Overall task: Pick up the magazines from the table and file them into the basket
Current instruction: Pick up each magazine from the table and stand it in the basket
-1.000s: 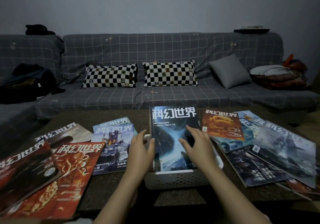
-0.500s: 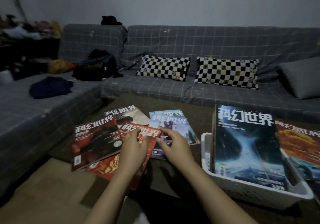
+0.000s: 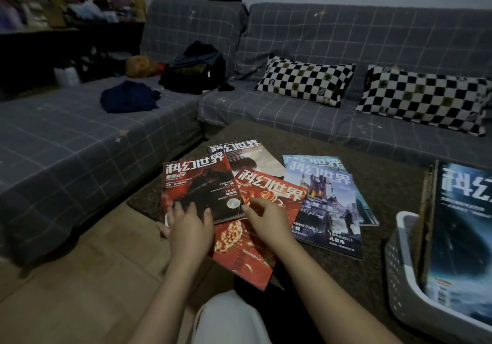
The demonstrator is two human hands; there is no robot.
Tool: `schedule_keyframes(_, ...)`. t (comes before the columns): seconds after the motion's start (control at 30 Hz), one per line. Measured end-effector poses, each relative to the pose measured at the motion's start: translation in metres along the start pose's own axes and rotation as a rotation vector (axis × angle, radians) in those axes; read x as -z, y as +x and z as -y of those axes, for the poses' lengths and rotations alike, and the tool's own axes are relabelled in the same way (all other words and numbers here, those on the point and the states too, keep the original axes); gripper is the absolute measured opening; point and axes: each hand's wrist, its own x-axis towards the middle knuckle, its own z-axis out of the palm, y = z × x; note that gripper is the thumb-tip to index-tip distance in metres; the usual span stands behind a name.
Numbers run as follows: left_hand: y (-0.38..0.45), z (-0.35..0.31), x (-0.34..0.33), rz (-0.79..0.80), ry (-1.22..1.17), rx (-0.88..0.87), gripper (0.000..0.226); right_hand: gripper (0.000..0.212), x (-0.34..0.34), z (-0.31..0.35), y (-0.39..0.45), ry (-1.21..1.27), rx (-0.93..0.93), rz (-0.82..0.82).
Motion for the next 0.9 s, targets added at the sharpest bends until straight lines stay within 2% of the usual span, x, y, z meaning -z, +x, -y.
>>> schedule_keyframes(0.33,0.013,0.013,-0.003,-0.039,-0.02,0.118,0.061,0.026,-0.016,0.008,0.026,-0.045,-0.166,0.035)
schedule_keyframes(0.4,0.011,0.016,-0.002,-0.062,-0.09,0.148,0.057,0.015,-0.008,0.005,0.025,0.05,-0.254,0.051)
schedule_keyframes(0.47,0.01,0.02,0.001,-0.081,-0.197,0.142,0.05,0.01,0.006,0.0,0.021,0.25,-0.361,0.176)
schedule_keyframes(0.53,0.007,0.02,0.004,-0.086,-0.331,0.144,0.047,0.013,0.023,-0.005,0.013,0.312,-0.386,0.273)
schedule_keyframes(0.63,-0.005,0.011,0.01,-0.096,-0.475,0.204,0.056,0.023,0.044,-0.014,-0.003,0.368,-0.394,0.301)
schedule_keyframes(0.73,-0.021,-0.001,0.011,-0.102,-0.492,0.171,0.042,0.036,0.061,-0.024,-0.022,0.508,-0.434,0.308)
schedule_keyframes(0.9,-0.044,-0.029,0.02,-0.041,-0.754,0.198,0.037,0.032,0.091,-0.037,-0.058,0.602,-0.4,0.267)
